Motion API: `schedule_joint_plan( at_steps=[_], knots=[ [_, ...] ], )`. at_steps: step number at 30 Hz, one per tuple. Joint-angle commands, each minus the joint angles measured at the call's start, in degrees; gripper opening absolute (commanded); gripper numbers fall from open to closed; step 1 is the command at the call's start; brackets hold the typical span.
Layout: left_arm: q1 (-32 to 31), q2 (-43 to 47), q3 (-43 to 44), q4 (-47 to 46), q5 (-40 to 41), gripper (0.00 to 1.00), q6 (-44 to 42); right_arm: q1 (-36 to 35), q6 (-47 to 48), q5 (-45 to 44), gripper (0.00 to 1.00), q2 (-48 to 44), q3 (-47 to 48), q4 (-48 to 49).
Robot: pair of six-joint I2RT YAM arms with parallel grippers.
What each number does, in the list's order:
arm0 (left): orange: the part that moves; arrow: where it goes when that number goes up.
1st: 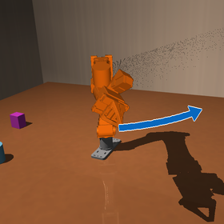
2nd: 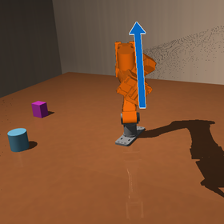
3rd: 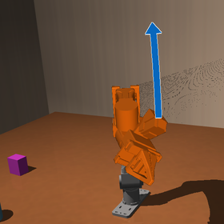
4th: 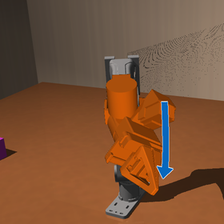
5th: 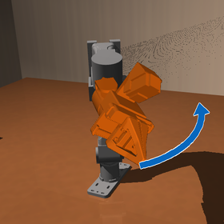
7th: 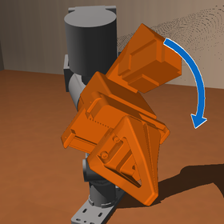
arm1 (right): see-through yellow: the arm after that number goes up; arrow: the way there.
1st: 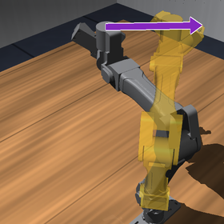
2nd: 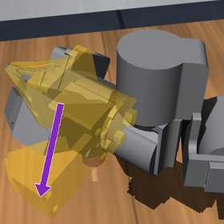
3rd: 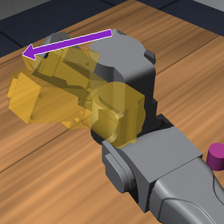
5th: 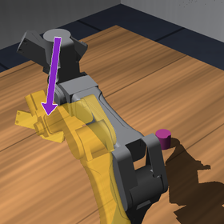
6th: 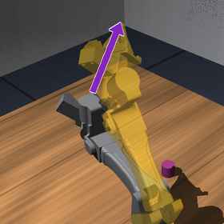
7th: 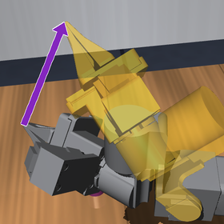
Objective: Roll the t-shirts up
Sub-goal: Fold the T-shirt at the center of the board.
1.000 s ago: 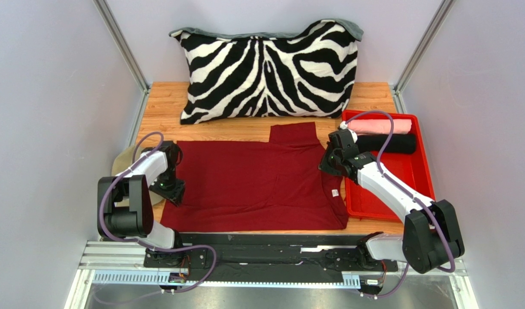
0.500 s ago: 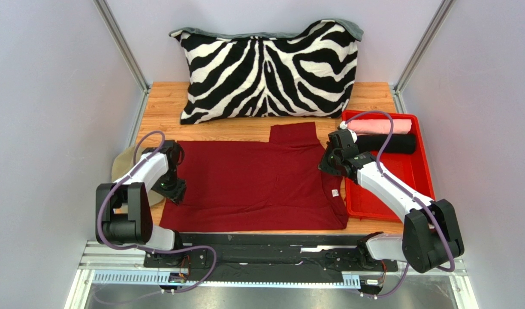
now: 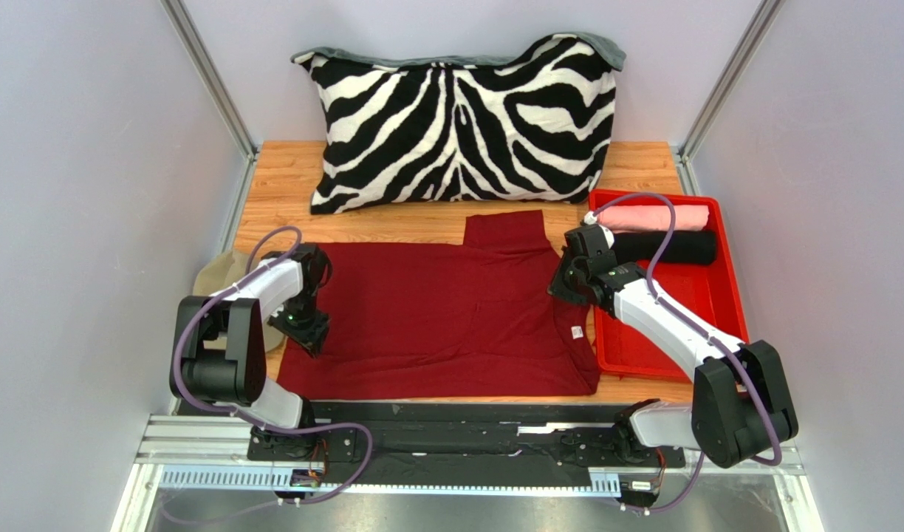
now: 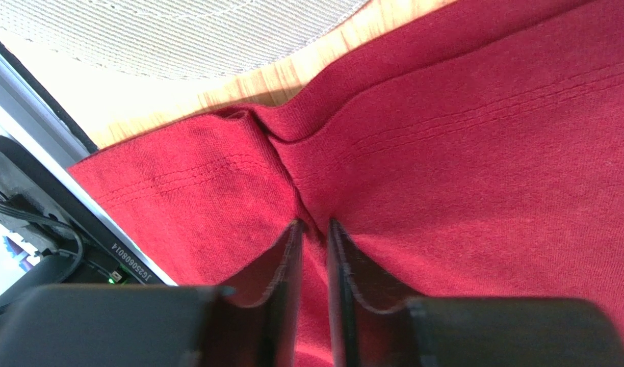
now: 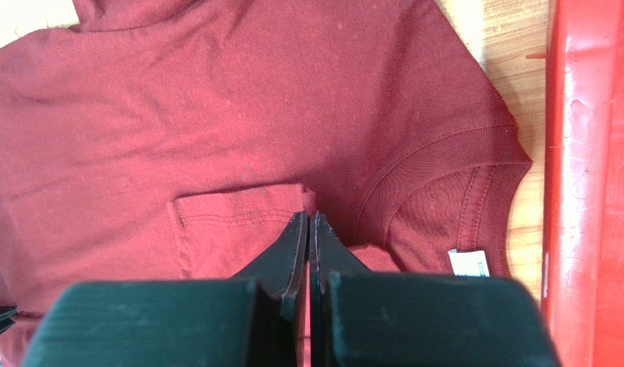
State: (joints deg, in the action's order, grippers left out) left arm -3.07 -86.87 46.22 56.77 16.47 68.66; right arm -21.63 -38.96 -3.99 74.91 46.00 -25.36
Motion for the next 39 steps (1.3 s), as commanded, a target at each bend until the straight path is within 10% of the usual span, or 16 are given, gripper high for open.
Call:
schedule_joint_plan(
  at_steps=[1, 10, 30, 39],
  knots=[
    [-0.88, -0.58, 1.51, 1.41, 0.85, 0.23, 1.56, -0.08, 0.38, -0.32, 0.0, 0.32, -0.03, 2.69],
    [-0.97, 1.44, 2.83, 3.6, 1.02, 0.0, 1.21, -0.08, 0.38, -0.49, 0.0, -0.56, 0.32, 1.99],
    [-0.97, 5.84, 3.45, 4.58, 1.11, 0.0, -1.86, -0.08, 0.29, -2.43, 0.0, -6.98, 1.38, -1.27],
    [-0.97, 5.83, 2.04, 2.82, -0.3, 0.24, -3.01, -0.08, 0.46, -1.9, 0.0, -6.45, 1.38, -1.27]
  ],
)
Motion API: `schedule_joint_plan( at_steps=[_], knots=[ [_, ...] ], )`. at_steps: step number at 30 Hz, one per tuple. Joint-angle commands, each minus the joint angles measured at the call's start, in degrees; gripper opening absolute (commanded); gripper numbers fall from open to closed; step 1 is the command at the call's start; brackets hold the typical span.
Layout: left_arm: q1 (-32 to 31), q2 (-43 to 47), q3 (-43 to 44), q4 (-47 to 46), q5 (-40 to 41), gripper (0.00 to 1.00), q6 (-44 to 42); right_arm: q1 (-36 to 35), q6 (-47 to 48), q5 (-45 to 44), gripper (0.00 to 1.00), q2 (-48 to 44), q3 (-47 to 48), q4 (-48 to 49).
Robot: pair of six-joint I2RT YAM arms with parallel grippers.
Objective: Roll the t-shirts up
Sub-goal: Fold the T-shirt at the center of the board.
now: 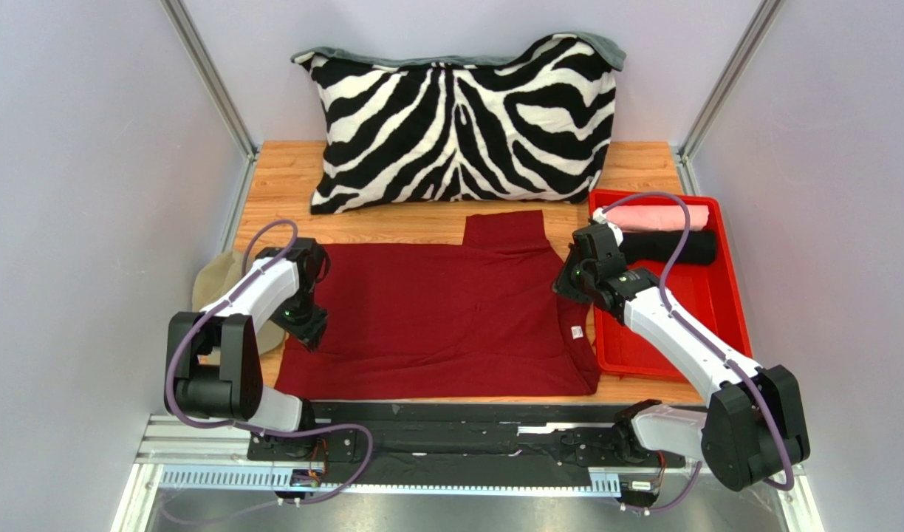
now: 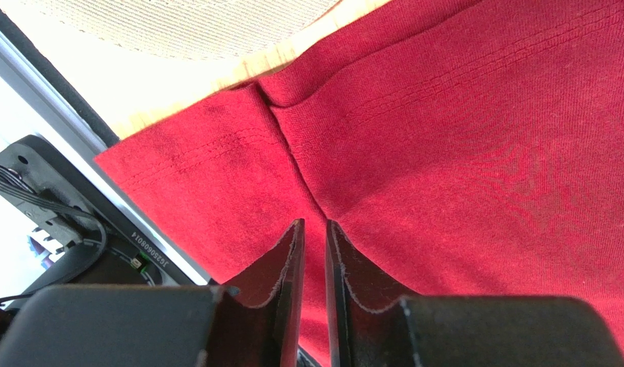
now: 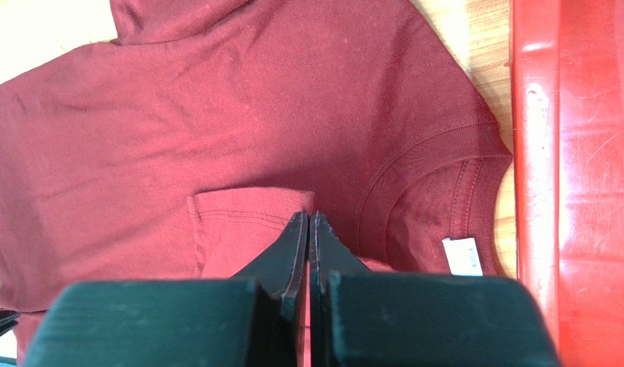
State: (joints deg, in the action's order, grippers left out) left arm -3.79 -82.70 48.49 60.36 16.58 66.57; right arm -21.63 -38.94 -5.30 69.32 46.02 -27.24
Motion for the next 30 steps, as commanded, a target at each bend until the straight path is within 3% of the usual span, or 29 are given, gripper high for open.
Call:
schedule_joint_plan(
  at_steps=[1, 5, 30],
  knots=[
    [-0.25, 1.4, -0.32, -0.86, -0.58, 0.25, -0.74, -0.08, 0.44, -0.41, 0.0, -0.68, 1.35, 0.7],
    [-0.25, 0.69, -1.03, -1.47, -0.41, 0.31, -0.3, -0.08, 0.44, -0.24, 0.0, -0.5, 1.35, 0.96],
    [-0.25, -4.58, -1.82, -4.72, -0.93, 0.29, -0.56, -0.08, 1.06, 0.29, 0.0, 0.03, 0.03, 1.76]
  ],
)
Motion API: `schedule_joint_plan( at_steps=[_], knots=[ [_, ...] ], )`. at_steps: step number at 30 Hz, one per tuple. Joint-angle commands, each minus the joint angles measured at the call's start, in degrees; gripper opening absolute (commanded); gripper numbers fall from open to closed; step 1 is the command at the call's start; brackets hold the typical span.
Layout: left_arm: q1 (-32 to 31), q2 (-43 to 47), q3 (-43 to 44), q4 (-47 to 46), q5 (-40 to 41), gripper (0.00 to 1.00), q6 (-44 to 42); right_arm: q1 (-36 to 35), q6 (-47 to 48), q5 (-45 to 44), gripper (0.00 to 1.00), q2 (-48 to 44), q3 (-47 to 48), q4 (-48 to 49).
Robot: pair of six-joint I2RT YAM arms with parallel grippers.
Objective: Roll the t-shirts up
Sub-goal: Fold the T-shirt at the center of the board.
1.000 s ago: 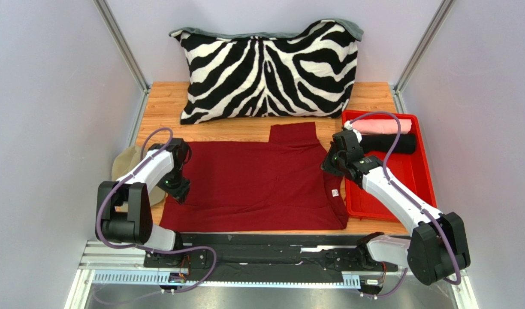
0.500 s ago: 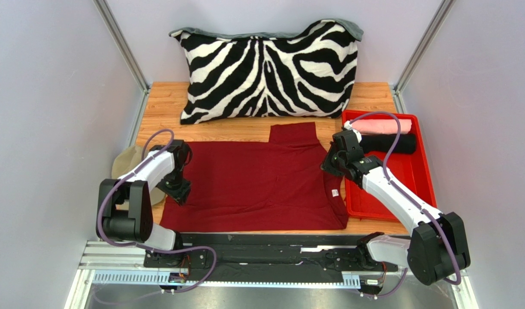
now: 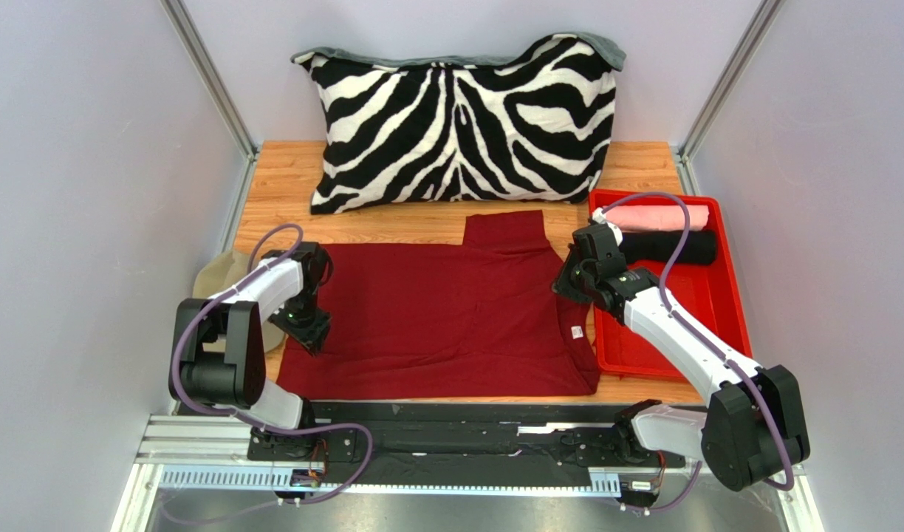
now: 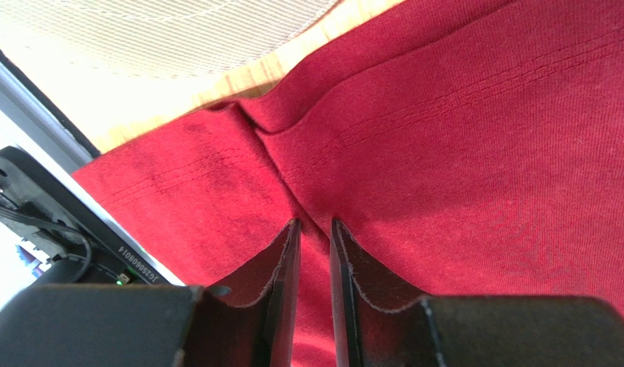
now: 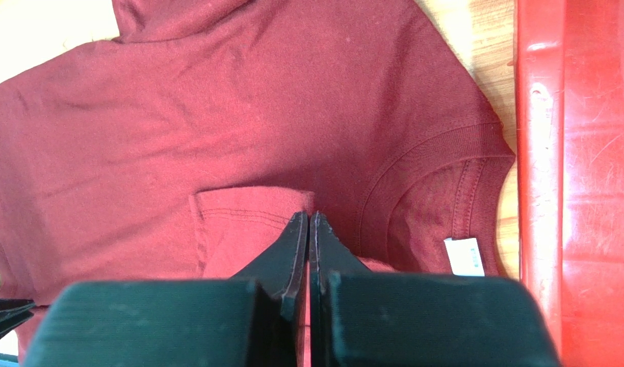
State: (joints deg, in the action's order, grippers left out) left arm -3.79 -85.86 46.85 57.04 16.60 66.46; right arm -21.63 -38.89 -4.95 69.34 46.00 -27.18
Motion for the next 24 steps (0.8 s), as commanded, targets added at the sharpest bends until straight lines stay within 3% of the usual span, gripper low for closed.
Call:
schedule_joint_plan(
  at_steps=[1, 14, 21, 24],
  knots=[
    [-0.42, -1.67, -0.18, -1.57, -1.04, 0.29, -0.45, -0.08, 1.01, 0.03, 0.0, 0.0, -0.03, 1.69],
    [-1.92, 1.49, -0.8, -0.09, -0.34, 0.26, -0.19, -0.08, 0.84, 0.2, 0.0, 0.71, 0.06, 2.22],
    [-1.92, 3.51, -1.24, 0.88, -0.43, 0.18, -0.36, -0.08, 0.75, 0.12, 0.0, 0.71, 0.14, 2.13],
    [-1.92, 4.21, -1.24, 1.15, -0.52, 0.09, -0.36, -0.08, 0.66, 0.29, 0.0, 0.62, 0.14, 2.13]
  ],
)
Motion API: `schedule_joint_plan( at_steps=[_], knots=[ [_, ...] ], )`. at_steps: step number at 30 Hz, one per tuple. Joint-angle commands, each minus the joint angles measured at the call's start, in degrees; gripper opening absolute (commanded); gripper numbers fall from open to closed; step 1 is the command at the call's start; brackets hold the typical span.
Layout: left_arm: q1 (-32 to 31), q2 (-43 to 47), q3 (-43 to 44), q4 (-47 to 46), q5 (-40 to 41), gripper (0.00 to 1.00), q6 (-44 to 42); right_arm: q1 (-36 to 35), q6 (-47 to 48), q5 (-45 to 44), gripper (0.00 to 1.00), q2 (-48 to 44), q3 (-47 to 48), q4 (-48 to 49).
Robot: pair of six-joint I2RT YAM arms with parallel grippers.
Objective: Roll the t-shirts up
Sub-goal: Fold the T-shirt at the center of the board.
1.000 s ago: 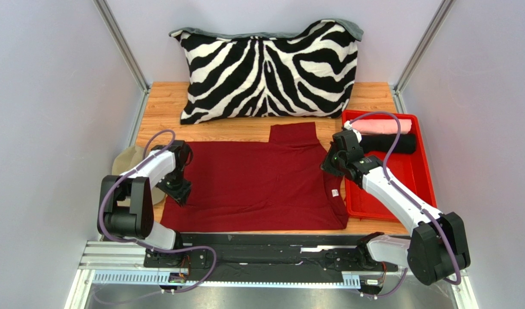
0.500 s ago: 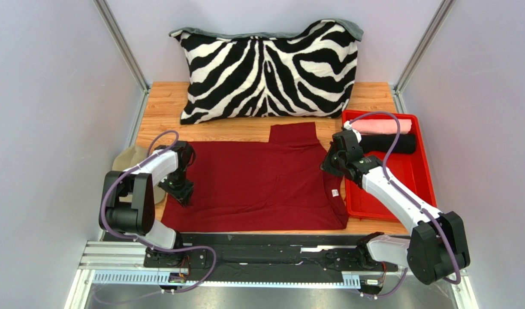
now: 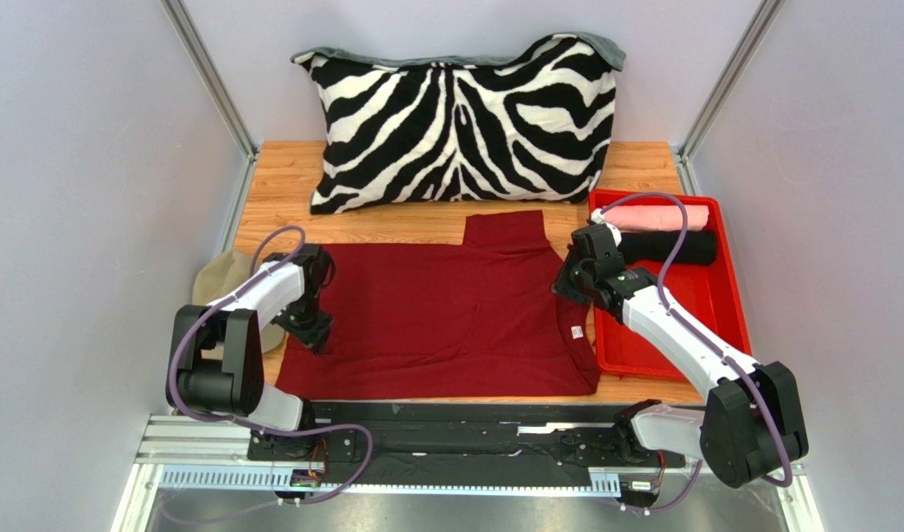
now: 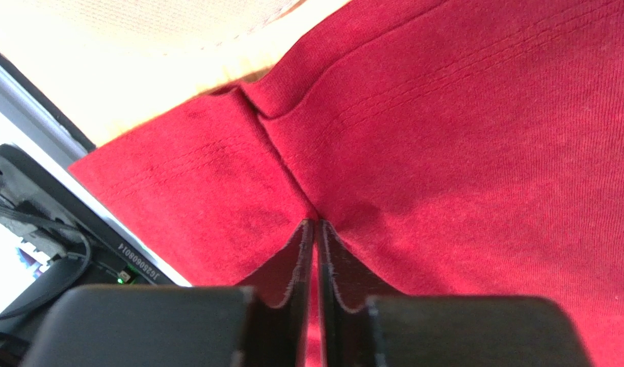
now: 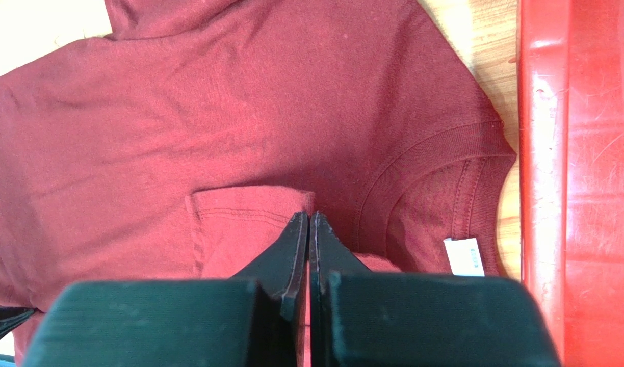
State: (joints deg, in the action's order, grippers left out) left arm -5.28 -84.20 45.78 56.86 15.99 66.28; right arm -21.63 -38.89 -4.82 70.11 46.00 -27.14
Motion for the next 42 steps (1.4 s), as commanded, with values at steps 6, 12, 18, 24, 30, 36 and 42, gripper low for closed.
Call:
schedule_joint_plan(
  at_steps=[6, 12, 18, 24, 30, 36, 42],
  knots=[
    [-0.43, 3.34, 0.01, 1.5, -0.08, 0.0, -0.36, 0.01, 0.66, 0.07, 0.0, -0.41, 0.23, 1.91],
    [-0.43, 4.22, 0.71, 2.38, -0.43, 0.0, -0.71, -0.08, 0.75, -0.19, 0.0, -1.37, 0.58, 1.39],
    [-0.43, 5.89, 1.42, 3.61, 0.36, 0.0, 0.25, -0.08, 0.92, -0.63, 0.0, -1.64, 1.99, 0.59],
    [-0.43, 5.46, 4.05, 4.66, 1.06, 0.0, 0.25, -0.08, 1.45, -2.21, 0.0, -3.75, 3.48, -0.99],
    [-0.43, 3.96, 6.08, 5.1, 1.59, 0.0, 0.25, -0.08, 2.07, -4.58, 0.0, -5.77, 3.92, -1.96],
    [-0.43, 3.08, 6.87, 4.93, 2.55, 0.0, 0.08, 0.01, 2.16, -5.55, 0.0, -5.95, 3.4, -2.31],
    [-0.35, 1.15, 8.01, 4.14, 2.91, 0.0, -0.1, 0.53, 2.24, -6.17, 0.0, -5.94, 3.22, -2.48]
  ],
)
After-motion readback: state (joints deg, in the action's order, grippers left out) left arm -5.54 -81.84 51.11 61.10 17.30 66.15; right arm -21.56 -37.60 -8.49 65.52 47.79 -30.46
